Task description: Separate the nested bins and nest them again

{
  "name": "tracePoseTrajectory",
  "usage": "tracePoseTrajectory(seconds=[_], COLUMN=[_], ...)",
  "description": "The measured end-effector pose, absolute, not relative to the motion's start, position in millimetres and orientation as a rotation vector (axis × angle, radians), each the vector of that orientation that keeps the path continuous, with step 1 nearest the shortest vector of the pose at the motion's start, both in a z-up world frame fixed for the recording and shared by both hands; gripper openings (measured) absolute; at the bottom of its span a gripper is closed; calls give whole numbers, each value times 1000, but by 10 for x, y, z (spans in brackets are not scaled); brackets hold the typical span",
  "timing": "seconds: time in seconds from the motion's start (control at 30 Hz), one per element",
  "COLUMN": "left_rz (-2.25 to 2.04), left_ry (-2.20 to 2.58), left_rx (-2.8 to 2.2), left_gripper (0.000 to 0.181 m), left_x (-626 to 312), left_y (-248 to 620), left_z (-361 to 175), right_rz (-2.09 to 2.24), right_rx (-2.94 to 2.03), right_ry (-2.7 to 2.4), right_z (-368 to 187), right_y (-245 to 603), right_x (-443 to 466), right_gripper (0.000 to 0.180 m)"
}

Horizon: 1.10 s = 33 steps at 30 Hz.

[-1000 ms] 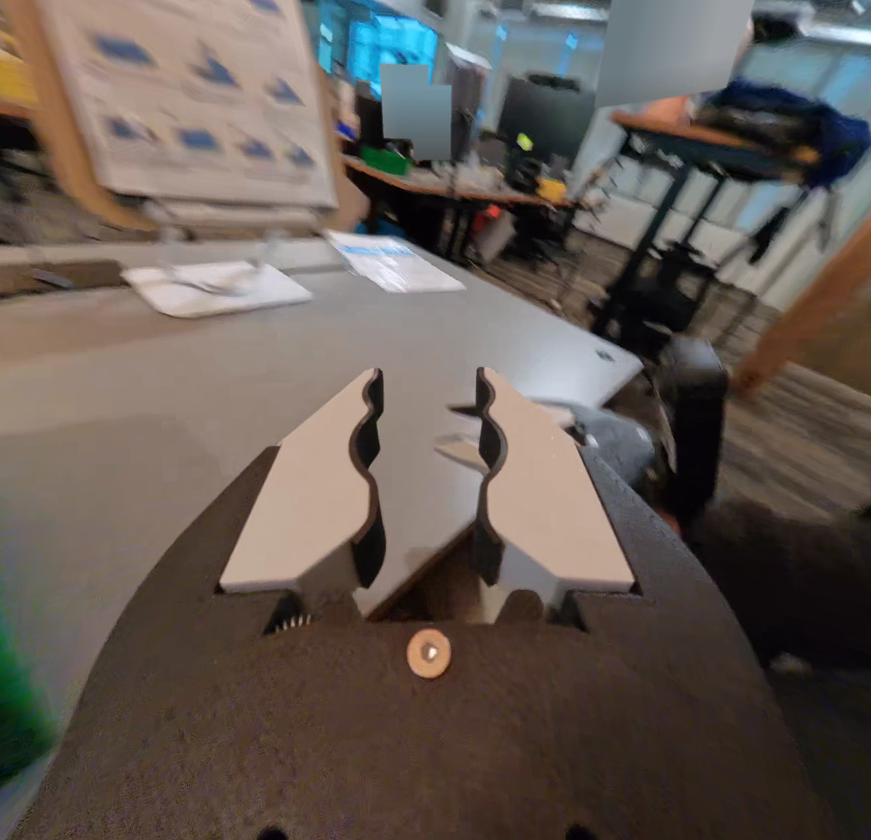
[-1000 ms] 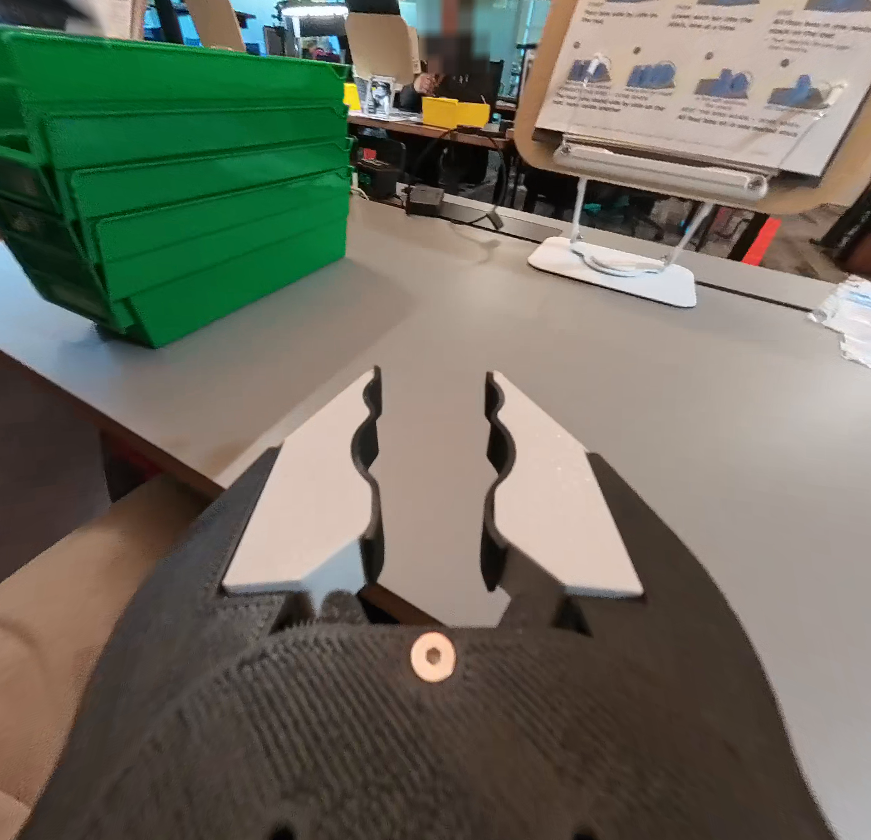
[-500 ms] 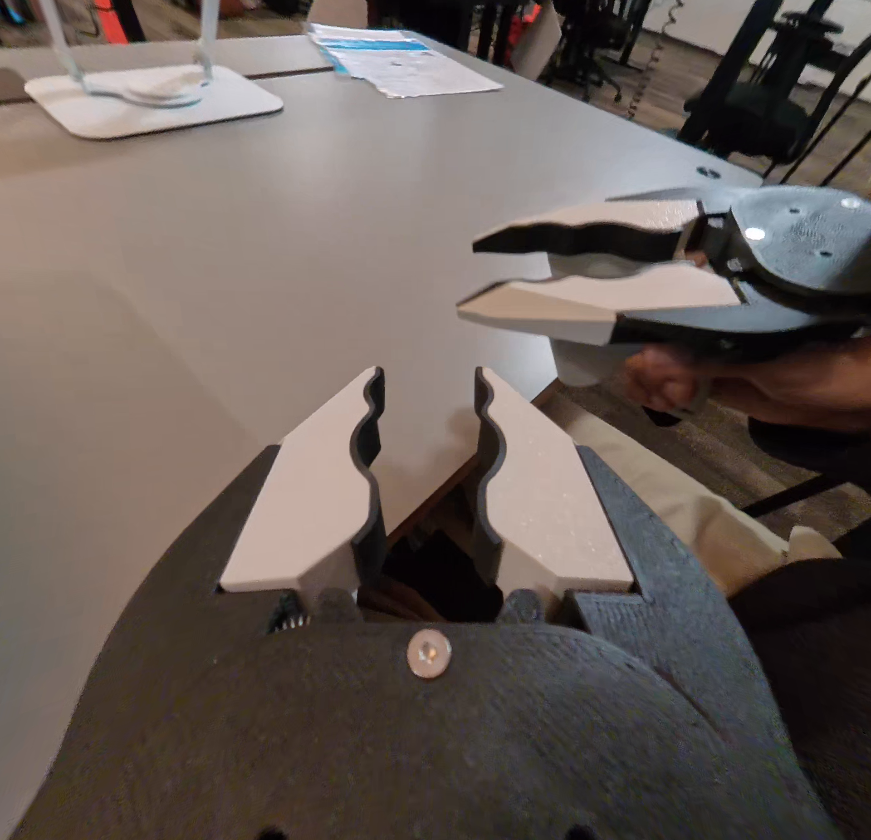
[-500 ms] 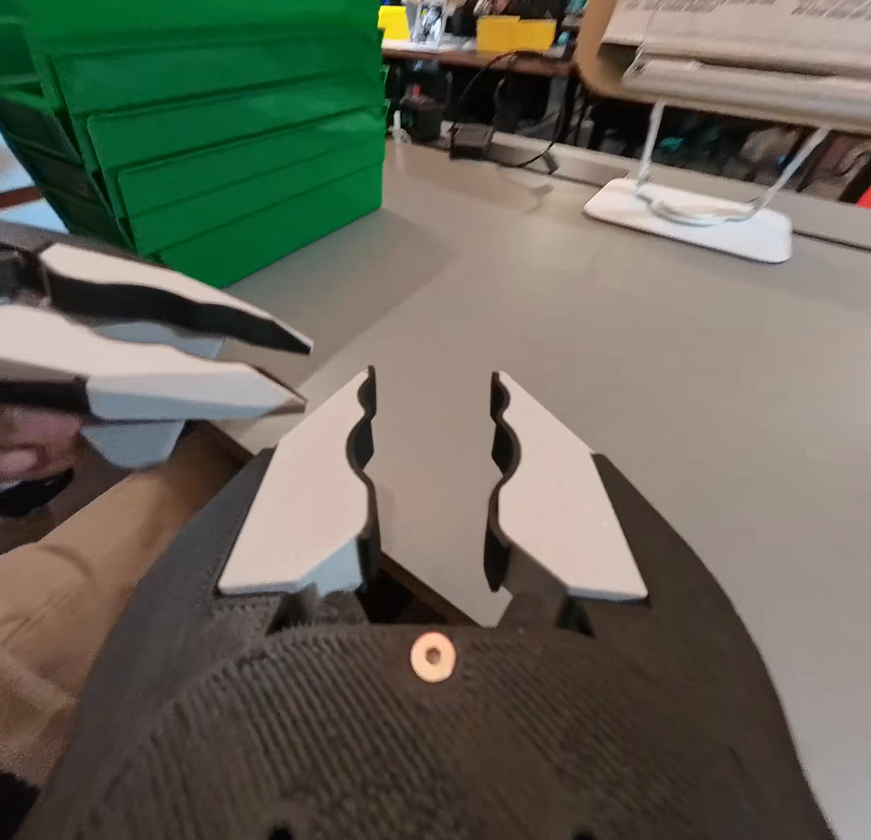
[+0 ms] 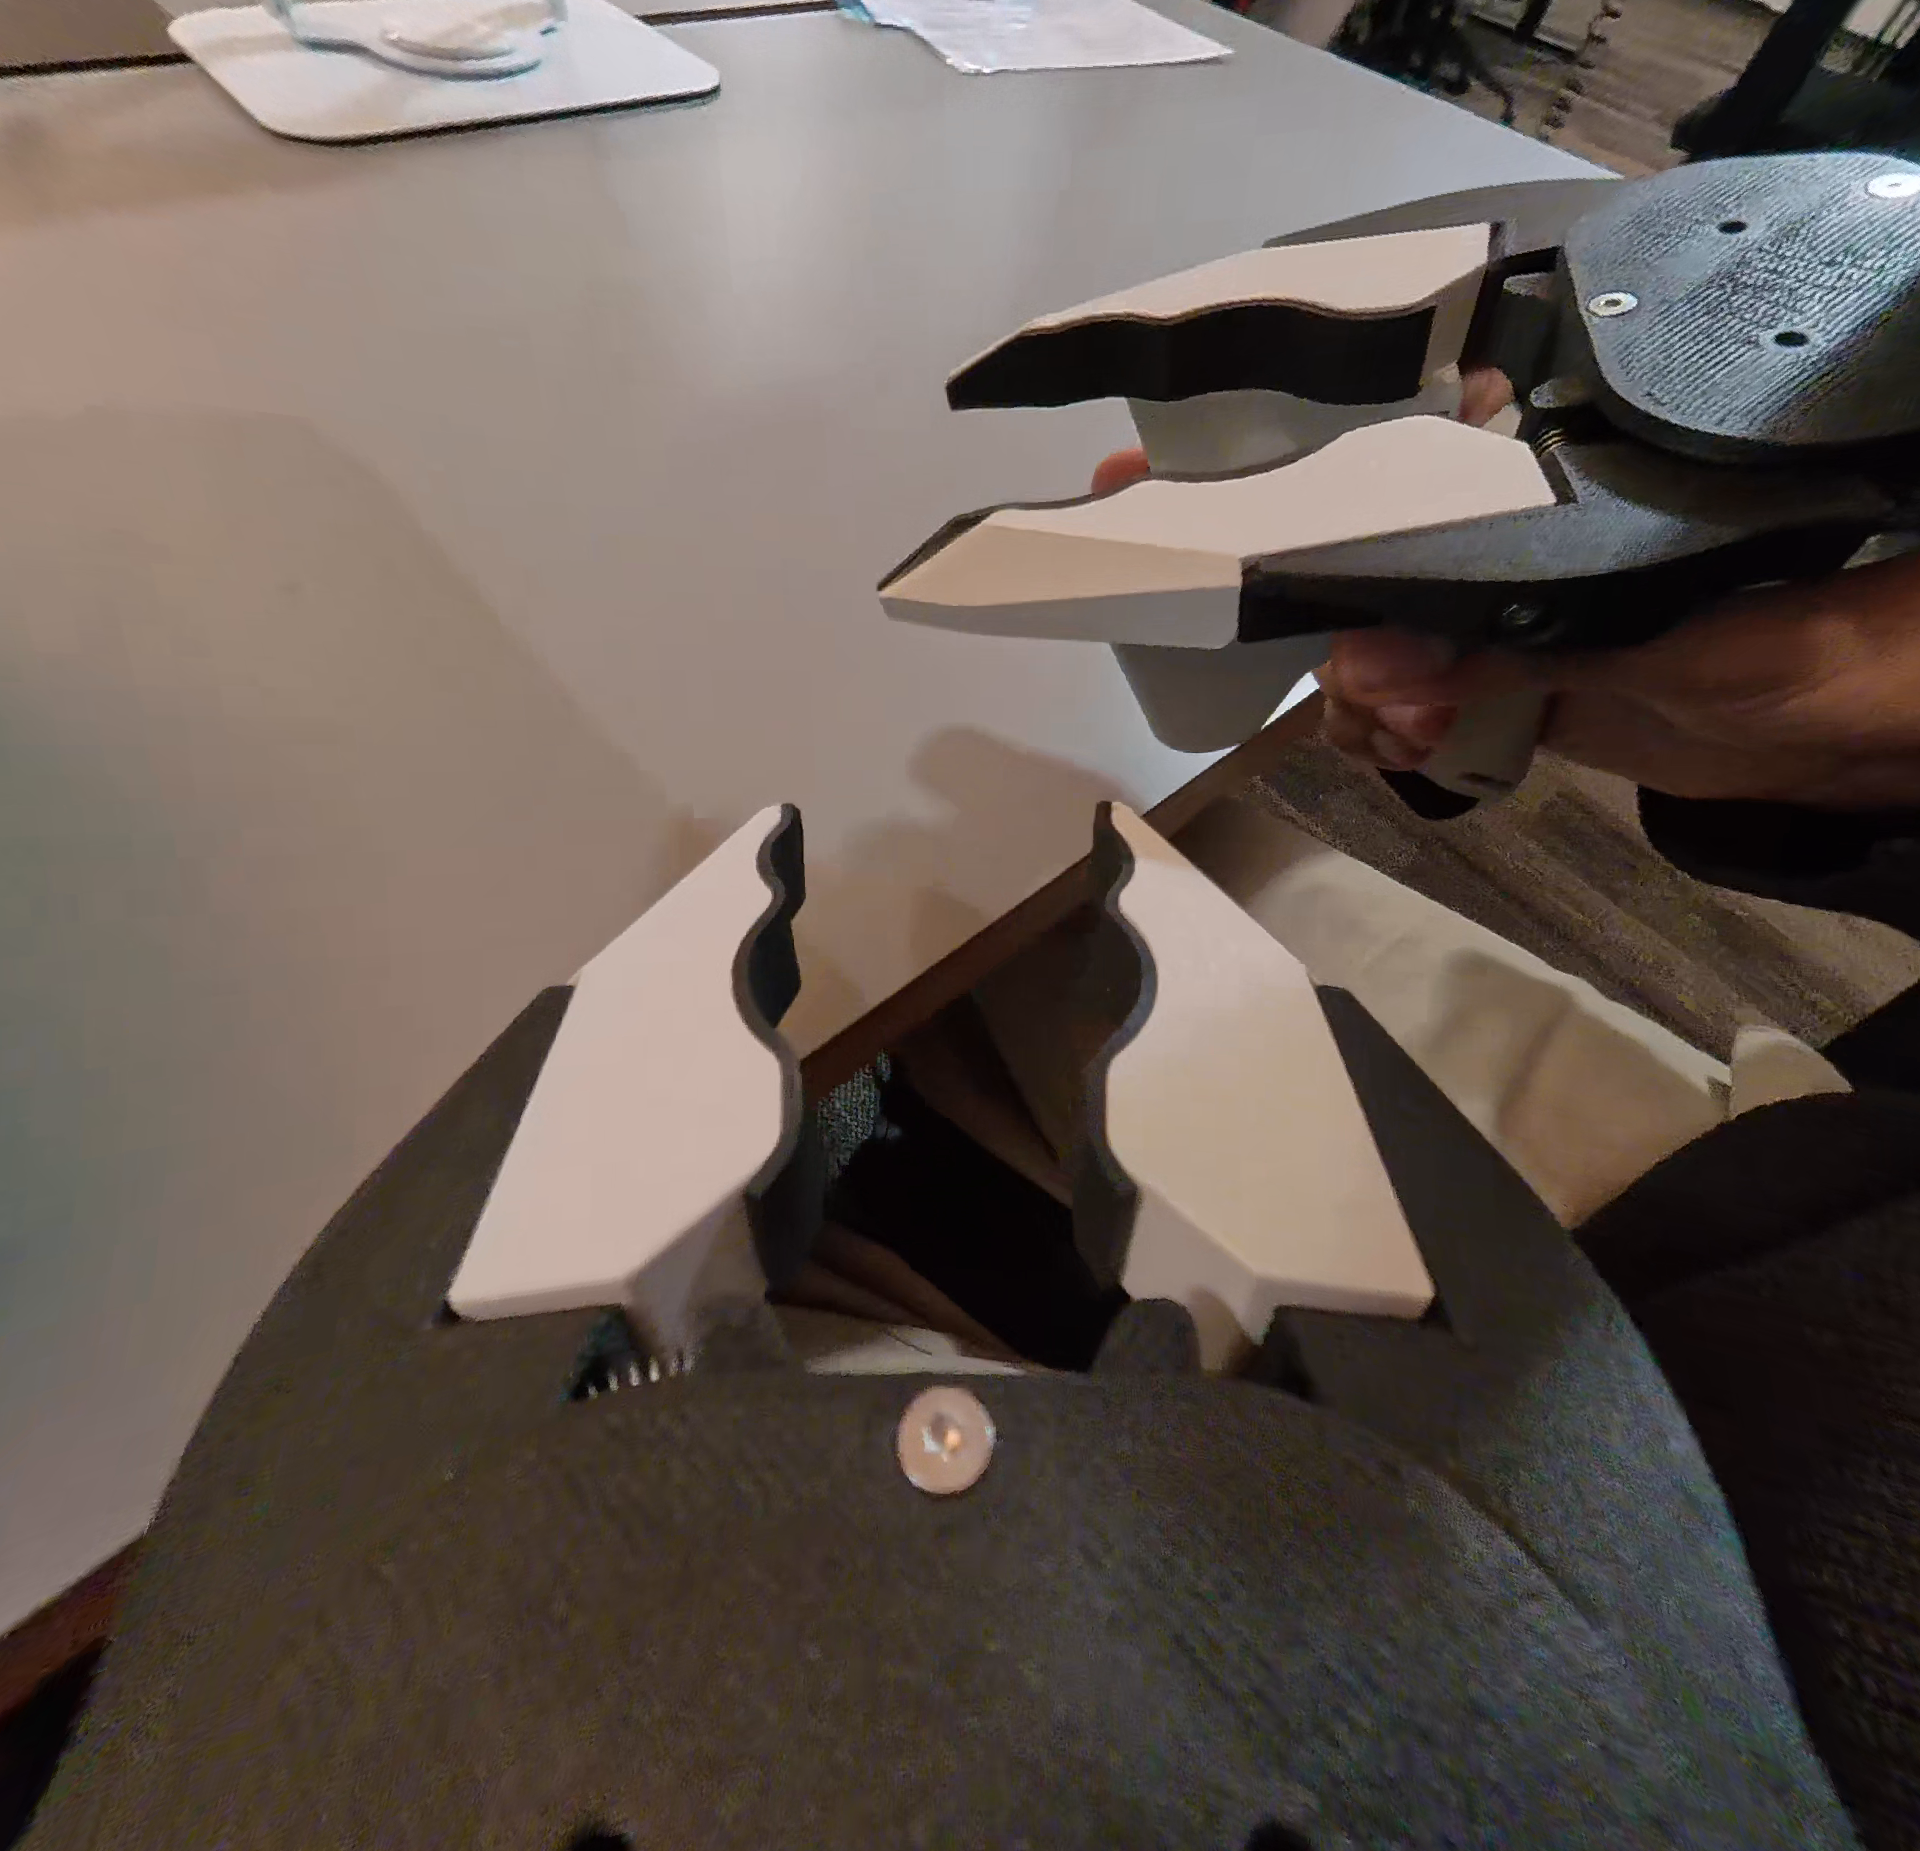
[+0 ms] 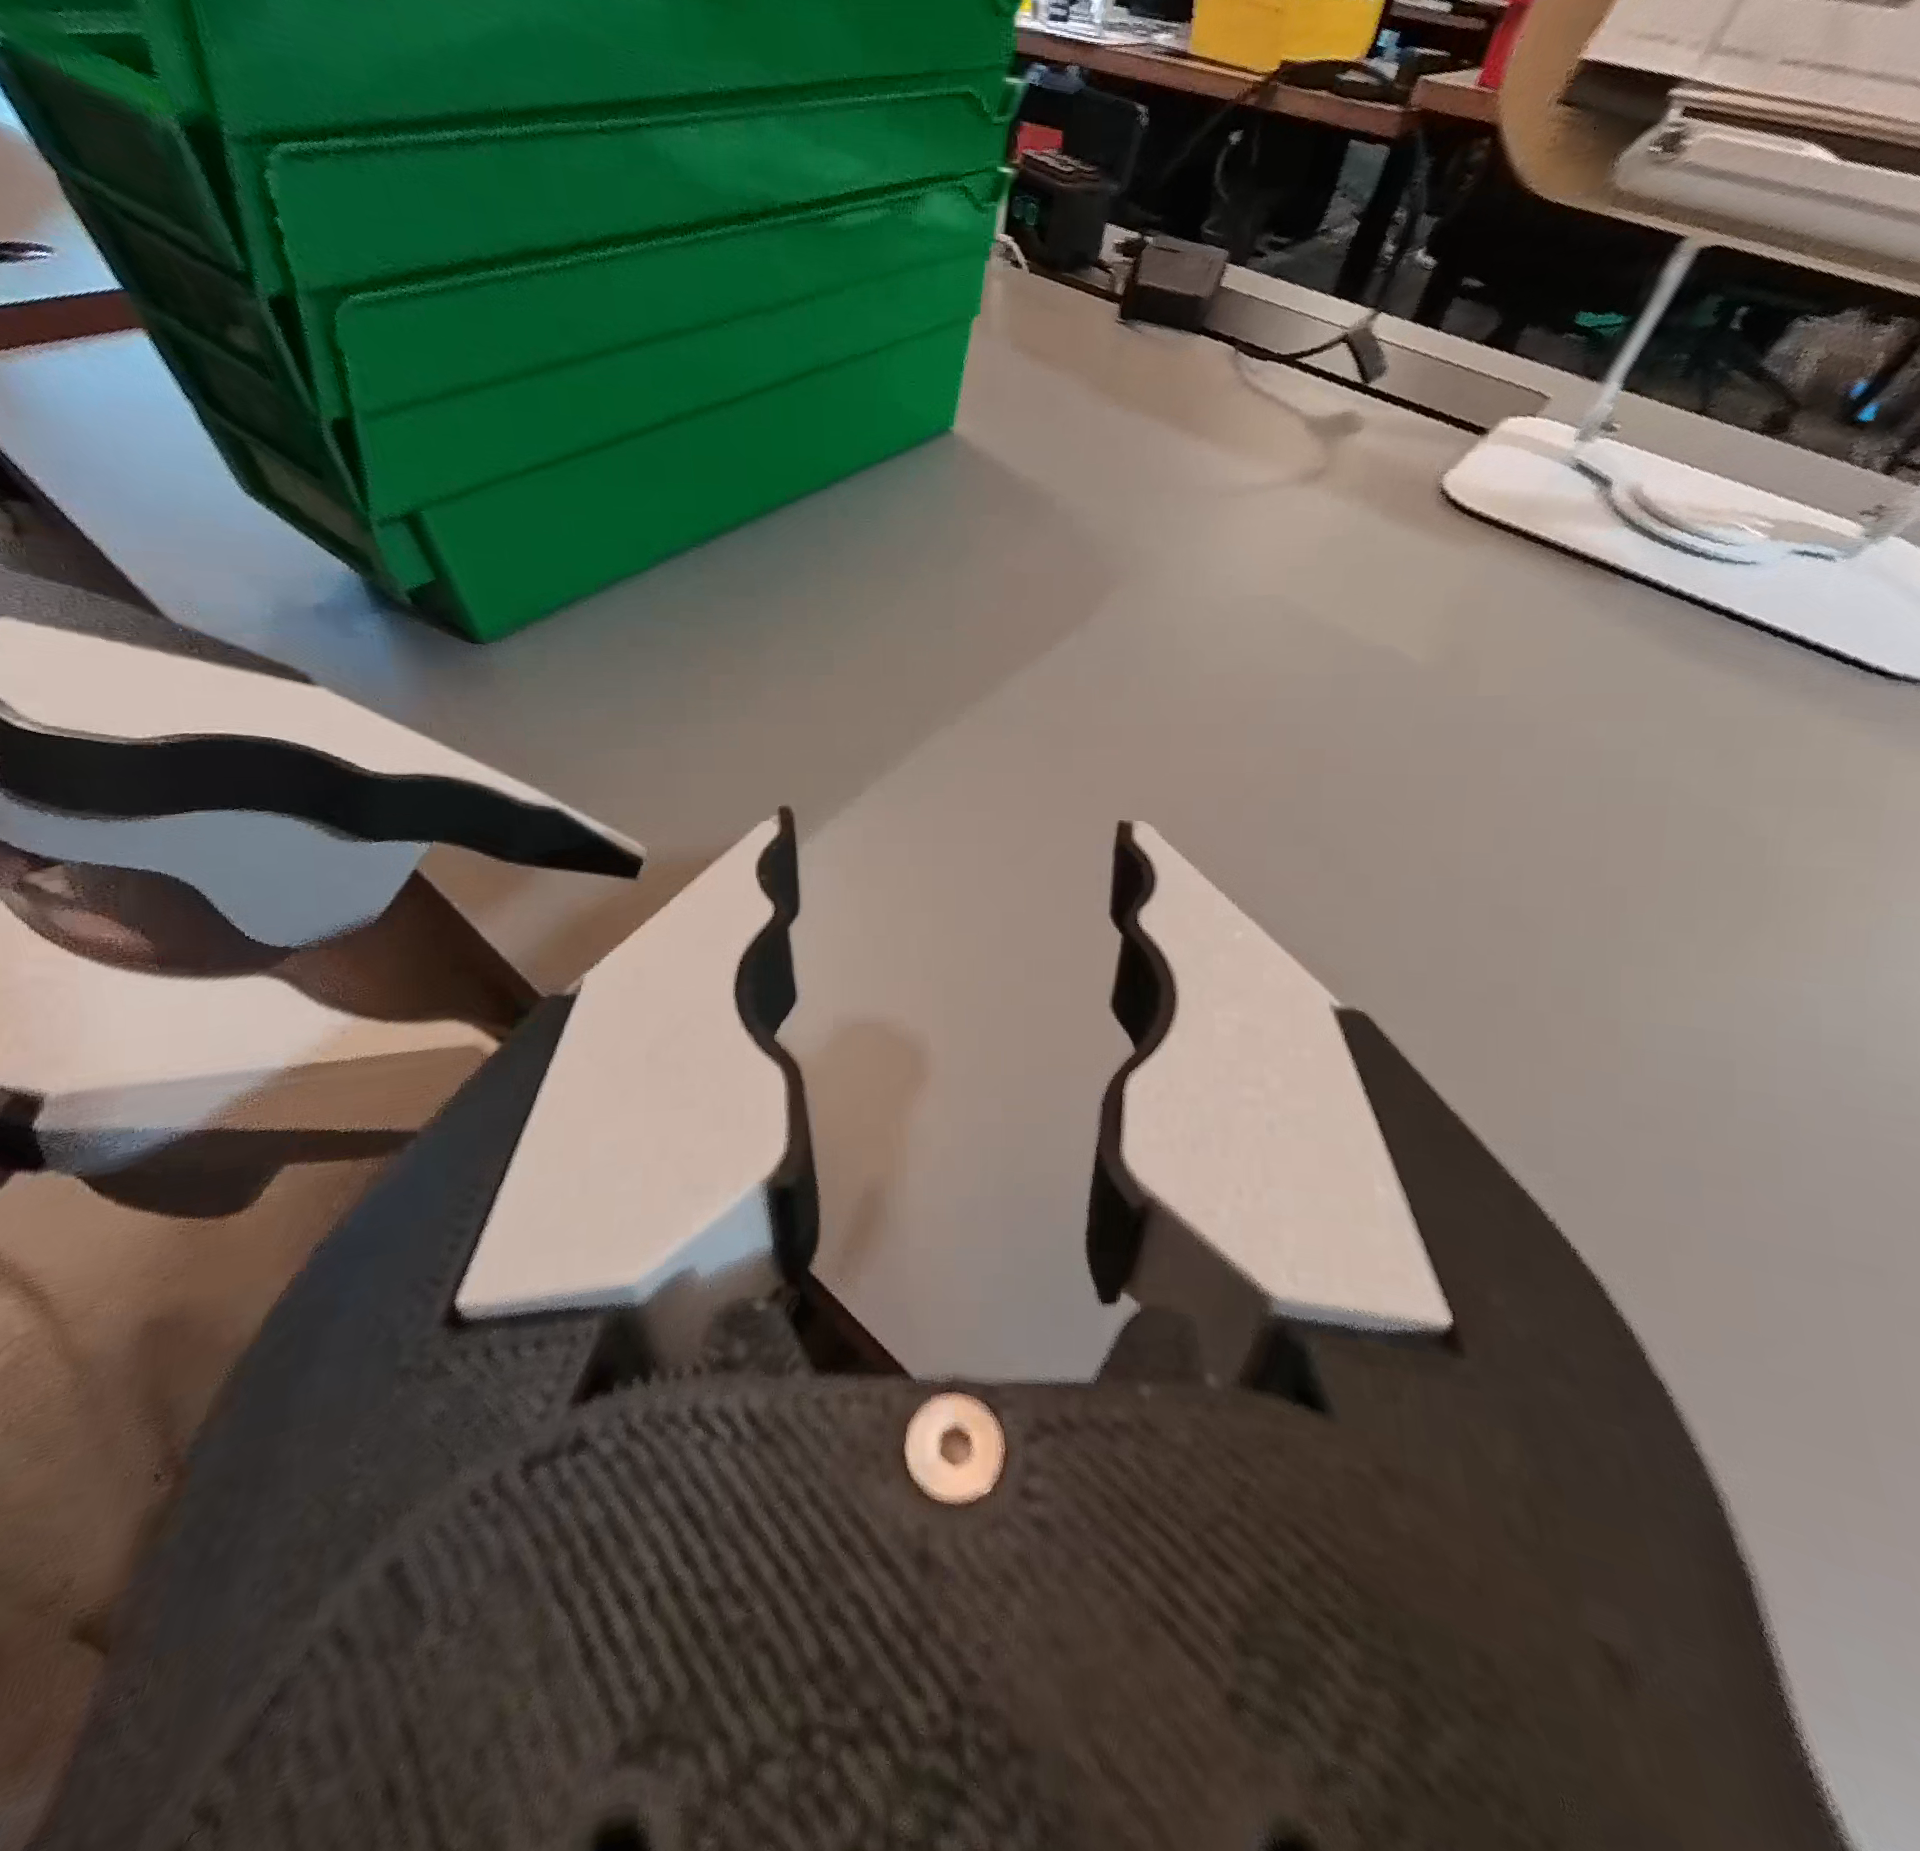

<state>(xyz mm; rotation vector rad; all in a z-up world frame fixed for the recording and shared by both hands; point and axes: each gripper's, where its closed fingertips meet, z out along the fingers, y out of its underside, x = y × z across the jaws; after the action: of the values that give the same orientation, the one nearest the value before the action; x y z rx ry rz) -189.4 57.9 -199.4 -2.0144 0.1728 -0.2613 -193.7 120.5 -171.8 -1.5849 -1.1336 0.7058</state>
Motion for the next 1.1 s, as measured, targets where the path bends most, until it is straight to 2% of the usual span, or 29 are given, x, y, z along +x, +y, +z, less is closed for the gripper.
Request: tracePoseTrajectory(seconds=[0.43, 0.6, 1.1], left_rz=[-205, -180, -395], left_ry=[19, 16, 107], left_rx=[-1987, -1970, -1990], left_gripper=[55, 50, 52], left_x=[-2053, -2097, -1769], left_y=[444, 521, 826], left_z=[-1958, -1936, -1998], right_rz=[752, 755, 849], right_rx=[-1495, -1549, -1629], right_ry=[-1205, -1192, -1078], right_z=[-1678, -1760, -1708], right_y=[854, 861, 923], right_x=[-2214, -2199, -1848], right_gripper=[62, 56, 62])
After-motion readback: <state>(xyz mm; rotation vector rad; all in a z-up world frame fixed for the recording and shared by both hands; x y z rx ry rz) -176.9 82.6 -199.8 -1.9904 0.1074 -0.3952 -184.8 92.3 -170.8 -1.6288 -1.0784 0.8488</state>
